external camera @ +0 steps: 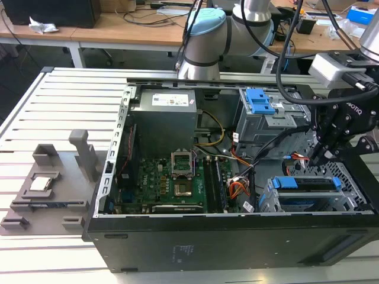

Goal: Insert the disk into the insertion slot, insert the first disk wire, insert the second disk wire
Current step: 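Insert the first disk wire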

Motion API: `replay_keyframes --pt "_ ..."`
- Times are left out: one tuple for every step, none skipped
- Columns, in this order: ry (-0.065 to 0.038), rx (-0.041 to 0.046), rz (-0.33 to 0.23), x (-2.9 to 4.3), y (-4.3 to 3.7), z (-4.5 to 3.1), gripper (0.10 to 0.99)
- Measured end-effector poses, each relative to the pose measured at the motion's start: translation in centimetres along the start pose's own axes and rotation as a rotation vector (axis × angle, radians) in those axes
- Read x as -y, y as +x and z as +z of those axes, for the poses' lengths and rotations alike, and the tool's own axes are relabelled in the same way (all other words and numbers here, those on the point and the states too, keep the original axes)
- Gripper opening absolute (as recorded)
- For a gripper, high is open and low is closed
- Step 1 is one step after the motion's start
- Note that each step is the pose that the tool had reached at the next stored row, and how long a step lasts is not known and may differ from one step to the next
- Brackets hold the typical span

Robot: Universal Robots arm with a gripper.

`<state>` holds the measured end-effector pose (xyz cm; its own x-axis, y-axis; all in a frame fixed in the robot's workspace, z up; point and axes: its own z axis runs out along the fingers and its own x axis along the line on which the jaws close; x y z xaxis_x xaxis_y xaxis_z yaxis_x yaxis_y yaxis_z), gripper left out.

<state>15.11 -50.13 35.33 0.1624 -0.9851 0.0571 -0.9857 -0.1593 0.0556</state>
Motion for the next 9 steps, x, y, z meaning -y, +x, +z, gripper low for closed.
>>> replay_keyframes --pt "0.000 0.0001 0.000 0.00 0.00 0.00 0.169" --pt "0.000 0.0001 0.000 0.00 0.00 0.00 0.169" --pt "0.000 0.0000 0.000 0.00 0.01 0.00 0.169" --pt "0.000 0.0001 0.000 0.00 0.01 0.00 0.169" --pt "0.000 0.0002 0.002 0.00 0.01 0.01 0.169" --pt "0.000 0.0004 0.006 -0.01 0.01 0.00 0.169" --pt "-0.001 0.0014 0.026 -0.02 0.01 0.00 0.169" --pt "-0.003 0.0029 0.052 -0.01 0.01 0.01 0.169" --pt "-0.004 0.0039 0.069 -0.01 0.01 0.01 0.169"
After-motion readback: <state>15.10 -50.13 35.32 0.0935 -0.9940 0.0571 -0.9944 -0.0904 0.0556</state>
